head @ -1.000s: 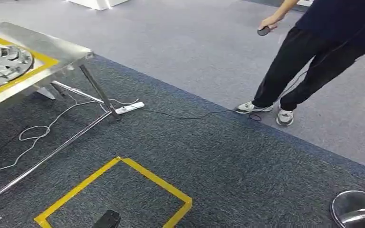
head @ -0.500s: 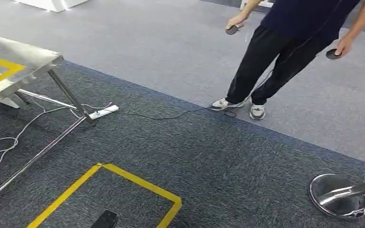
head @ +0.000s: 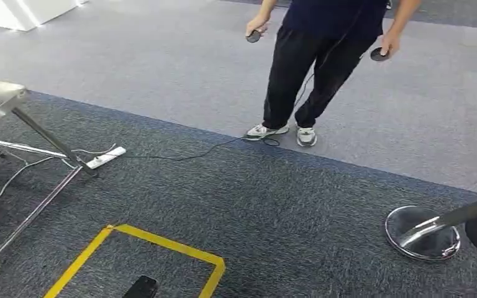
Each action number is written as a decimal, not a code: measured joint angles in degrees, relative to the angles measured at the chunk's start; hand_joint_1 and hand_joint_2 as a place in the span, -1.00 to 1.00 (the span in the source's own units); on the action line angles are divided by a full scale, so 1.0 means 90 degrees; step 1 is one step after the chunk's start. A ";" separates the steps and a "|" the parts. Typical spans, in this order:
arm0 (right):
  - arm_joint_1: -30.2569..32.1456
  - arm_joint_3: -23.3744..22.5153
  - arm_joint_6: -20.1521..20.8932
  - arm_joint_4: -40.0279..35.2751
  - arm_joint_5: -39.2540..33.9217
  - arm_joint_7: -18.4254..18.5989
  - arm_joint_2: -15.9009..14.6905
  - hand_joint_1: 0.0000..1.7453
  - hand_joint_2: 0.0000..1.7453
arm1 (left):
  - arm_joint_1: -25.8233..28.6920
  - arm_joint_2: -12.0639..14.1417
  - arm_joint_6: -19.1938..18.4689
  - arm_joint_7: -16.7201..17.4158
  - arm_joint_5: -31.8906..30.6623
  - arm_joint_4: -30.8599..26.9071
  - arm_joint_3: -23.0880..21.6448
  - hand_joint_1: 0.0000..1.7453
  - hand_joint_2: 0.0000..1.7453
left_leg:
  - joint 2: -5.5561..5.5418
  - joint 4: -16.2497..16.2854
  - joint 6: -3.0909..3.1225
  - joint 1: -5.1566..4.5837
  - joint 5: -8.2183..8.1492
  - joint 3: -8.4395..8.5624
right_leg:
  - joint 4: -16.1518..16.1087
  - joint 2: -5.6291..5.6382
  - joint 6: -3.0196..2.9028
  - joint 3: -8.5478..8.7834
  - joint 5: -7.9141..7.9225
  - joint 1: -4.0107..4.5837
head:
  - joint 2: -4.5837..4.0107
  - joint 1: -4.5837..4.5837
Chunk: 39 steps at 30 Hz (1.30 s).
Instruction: Take the parts from the cabinet and place them on the table.
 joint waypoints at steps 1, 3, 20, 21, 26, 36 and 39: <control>0.0008 0.0022 0.0005 0.0002 0.0005 0.0005 0.0000 -1.00 -1.00 | 0.0007 -0.0007 0.0000 0.0002 0.0000 0.0000 0.0000 -1.00 -1.00 | -0.0007 0.0114 0.0013 0.0000 0.0044 -0.0072 | 0.0001 0.0070 0.0000 -0.0004 0.0005 0.0004 | 0.0000 0.0005; 0.0023 0.0031 0.0019 0.0012 0.0022 0.0012 0.0005 -1.00 -1.00 | 0.0004 -0.0007 0.0007 0.0002 0.0000 0.0000 0.0000 -1.00 -1.00 | -0.0022 -0.0441 0.0053 0.0000 0.0486 0.0179 | 0.0001 0.0201 0.0021 -0.0001 0.0019 0.0003 | 0.0000 0.0005; 0.0037 0.0075 0.0017 0.0036 0.0078 0.0005 0.0024 -1.00 -1.00 | 0.0002 -0.0027 0.0036 0.0002 0.0007 0.0000 0.0002 -1.00 -1.00 | 0.0292 -0.1961 0.0292 -0.0051 0.1019 0.0914 | 0.0298 -0.0390 0.0312 -0.0057 -0.0063 -0.0001 | 0.0000 0.0046; 0.0009 0.0075 0.0017 0.0039 0.0080 0.0007 0.0024 -1.00 -1.00 | 0.0003 -0.0022 0.0036 0.0002 0.0007 0.0000 0.0002 -1.00 -1.00 | 0.0335 -0.1945 0.0258 -0.0107 0.0995 0.0920 | 0.0026 -0.0636 0.0286 0.0062 -0.0139 0.0040 | 0.0000 0.0046; 0.0000 0.0075 0.0017 0.0039 0.0095 0.0017 0.0027 -1.00 -1.00 | -0.0017 -0.0017 0.0039 0.0000 0.0005 0.0000 0.0002 -1.00 -1.00 | 0.0386 -0.1902 0.0084 -0.0073 0.0934 0.0917 | -0.0016 -0.0292 0.0058 0.0058 -0.0015 0.0009 | 0.0000 0.0017; -0.0020 0.0075 0.0017 0.0039 0.0095 0.0017 0.0029 -1.00 -1.00 | 0.0017 -0.0015 0.0056 -0.0002 0.0017 0.0000 0.0002 -1.00 -1.00 | -0.0447 -0.1738 0.0011 0.0069 0.0996 0.0863 | -0.0013 0.0366 0.0079 -0.0020 0.0072 -0.0020 | 0.0000 -0.0012; -0.0010 0.0075 0.0017 0.0039 0.0095 0.0015 0.0029 -1.00 -1.00 | 0.0002 -0.0015 0.0056 -0.0010 0.0019 0.0000 0.0002 -1.00 -1.00 | -0.0410 -0.1880 0.0080 0.0029 0.0947 0.0875 | -0.0016 0.0504 0.0213 -0.0103 0.0114 -0.0029 | 0.0000 -0.0020</control>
